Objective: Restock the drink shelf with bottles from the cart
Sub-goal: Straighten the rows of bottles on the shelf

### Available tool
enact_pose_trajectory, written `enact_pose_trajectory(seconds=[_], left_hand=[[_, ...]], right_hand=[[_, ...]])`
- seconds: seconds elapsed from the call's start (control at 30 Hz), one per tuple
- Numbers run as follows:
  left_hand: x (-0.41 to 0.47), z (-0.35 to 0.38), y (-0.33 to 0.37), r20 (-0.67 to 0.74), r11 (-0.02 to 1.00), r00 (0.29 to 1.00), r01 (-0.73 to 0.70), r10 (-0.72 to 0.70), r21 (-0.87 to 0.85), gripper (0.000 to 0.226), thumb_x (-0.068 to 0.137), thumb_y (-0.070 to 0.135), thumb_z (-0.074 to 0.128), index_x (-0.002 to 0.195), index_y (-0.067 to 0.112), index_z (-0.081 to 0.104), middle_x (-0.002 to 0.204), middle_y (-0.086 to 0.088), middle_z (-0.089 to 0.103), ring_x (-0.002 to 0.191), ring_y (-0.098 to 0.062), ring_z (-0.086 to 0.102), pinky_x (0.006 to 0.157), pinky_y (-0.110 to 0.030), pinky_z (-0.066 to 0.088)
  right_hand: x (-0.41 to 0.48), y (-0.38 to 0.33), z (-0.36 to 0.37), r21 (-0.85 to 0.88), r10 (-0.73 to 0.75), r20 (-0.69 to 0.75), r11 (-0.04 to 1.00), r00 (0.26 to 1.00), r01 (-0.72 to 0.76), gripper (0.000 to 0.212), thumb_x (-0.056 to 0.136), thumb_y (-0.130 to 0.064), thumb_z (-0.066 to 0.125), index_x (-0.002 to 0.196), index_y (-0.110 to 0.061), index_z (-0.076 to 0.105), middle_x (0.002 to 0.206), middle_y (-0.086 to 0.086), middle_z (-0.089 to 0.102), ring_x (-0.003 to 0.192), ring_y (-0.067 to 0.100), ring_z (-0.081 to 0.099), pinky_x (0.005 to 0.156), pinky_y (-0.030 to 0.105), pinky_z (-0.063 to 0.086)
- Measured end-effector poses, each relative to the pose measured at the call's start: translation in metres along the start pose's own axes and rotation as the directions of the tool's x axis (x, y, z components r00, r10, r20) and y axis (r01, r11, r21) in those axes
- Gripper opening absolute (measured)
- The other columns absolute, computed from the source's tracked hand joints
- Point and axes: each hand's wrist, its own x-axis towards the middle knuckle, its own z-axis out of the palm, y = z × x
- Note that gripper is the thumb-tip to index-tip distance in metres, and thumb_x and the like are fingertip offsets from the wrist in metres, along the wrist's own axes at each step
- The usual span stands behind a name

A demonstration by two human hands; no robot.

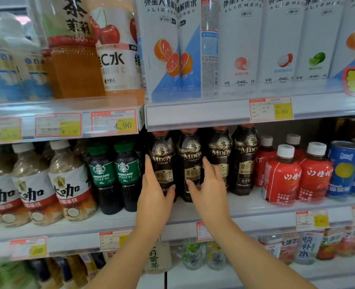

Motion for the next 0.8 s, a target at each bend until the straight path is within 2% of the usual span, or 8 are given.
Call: enact_pose_trajectory(seconds=[0.23,0.33,0.47,0.53,0.57,0.63,0.7,0.8], left_hand=[[0.004,-0.005,-0.003,0.049,1.000,0.998,0.027,-0.027,0.006,0.094,0.088,0.018,0.062,0.147,0.034,-0.010,0.147,0.001,0.035,0.120,-0.016,0.048,0.078,-0.020,0.038],[0.005,-0.006,-0.005,0.056,1.000,0.998,0.015,-0.014,-0.001,0.095,0.088,0.018,0.063,0.146,0.035,-0.010,0.147,0.000,0.036,0.120,-0.017,0.048,0.079,-0.021,0.038],[0.005,-0.007,-0.006,0.065,1.000,0.998,0.008,-0.007,-0.015,0.094,0.088,0.018,0.063,0.146,0.035,-0.009,0.148,0.001,0.035,0.121,-0.016,0.048,0.079,-0.018,0.037],[0.005,-0.007,-0.008,0.066,1.000,0.998,-0.001,0.003,-0.027,0.094,0.088,0.017,0.063,0.146,0.036,-0.009,0.147,0.001,0.035,0.121,-0.017,0.048,0.081,-0.019,0.037],[0.005,-0.007,-0.008,0.066,0.999,0.998,-0.007,0.009,-0.033,0.094,0.088,0.018,0.063,0.145,0.036,-0.009,0.147,0.001,0.035,0.122,-0.016,0.047,0.081,-0.019,0.037],[0.003,-0.008,-0.008,0.058,0.999,0.998,-0.018,0.020,-0.037,0.093,0.088,0.018,0.062,0.145,0.038,-0.009,0.149,0.001,0.031,0.123,-0.016,0.045,0.082,-0.019,0.037],[0.000,-0.008,-0.006,0.014,0.997,0.997,-0.081,0.081,0.000,0.091,0.088,0.020,0.062,0.143,0.040,-0.008,0.151,-0.002,0.023,0.128,-0.019,0.041,0.085,-0.024,0.042],[-0.005,-0.001,-0.002,-0.069,0.958,0.966,-0.234,0.248,0.168,0.086,0.084,0.024,0.067,0.146,0.035,0.008,0.153,-0.008,0.013,0.132,-0.028,0.036,0.084,-0.036,0.051]], right_hand=[[-0.006,-0.005,0.009,0.013,0.038,-0.026,0.999,0.999,-0.038,0.066,0.087,-0.019,0.062,0.144,-0.012,0.029,0.141,0.006,0.042,0.121,0.022,0.050,0.091,0.028,0.045],[-0.003,-0.003,0.013,0.062,0.081,-0.048,0.995,0.996,-0.077,0.067,0.085,-0.021,0.065,0.142,-0.016,0.030,0.134,0.008,0.050,0.104,0.028,0.061,0.085,0.035,0.052],[-0.005,-0.004,0.014,0.103,0.093,-0.087,0.991,0.992,-0.083,0.070,0.082,-0.022,0.069,0.141,-0.017,0.031,0.138,0.004,0.043,0.108,0.023,0.058,0.083,0.024,0.045],[-0.005,-0.005,0.014,0.120,0.093,-0.085,0.989,0.992,-0.082,0.071,0.081,-0.022,0.070,0.141,-0.018,0.032,0.136,0.003,0.043,0.104,0.024,0.060,0.083,0.023,0.045],[-0.006,-0.006,0.012,0.136,0.087,-0.080,0.988,0.993,-0.076,0.071,0.081,-0.021,0.070,0.140,-0.019,0.032,0.135,0.001,0.044,0.097,0.022,0.063,0.082,0.022,0.046],[-0.009,-0.005,0.003,0.167,0.045,-0.110,0.986,0.993,-0.027,0.065,0.082,-0.020,0.069,0.138,-0.020,0.037,0.126,-0.005,0.046,0.078,0.006,0.062,0.076,0.014,0.046],[-0.011,0.002,-0.011,0.161,0.009,-0.213,0.987,0.977,0.025,0.054,0.083,-0.018,0.066,0.133,-0.018,0.044,0.120,-0.007,0.047,0.074,0.004,0.057,0.071,0.008,0.043],[-0.007,0.016,-0.026,0.104,0.072,-0.270,0.994,0.960,-0.045,0.051,0.085,-0.019,0.065,0.132,-0.016,0.045,0.118,0.001,0.050,0.079,0.007,0.051,0.067,0.006,0.038]])
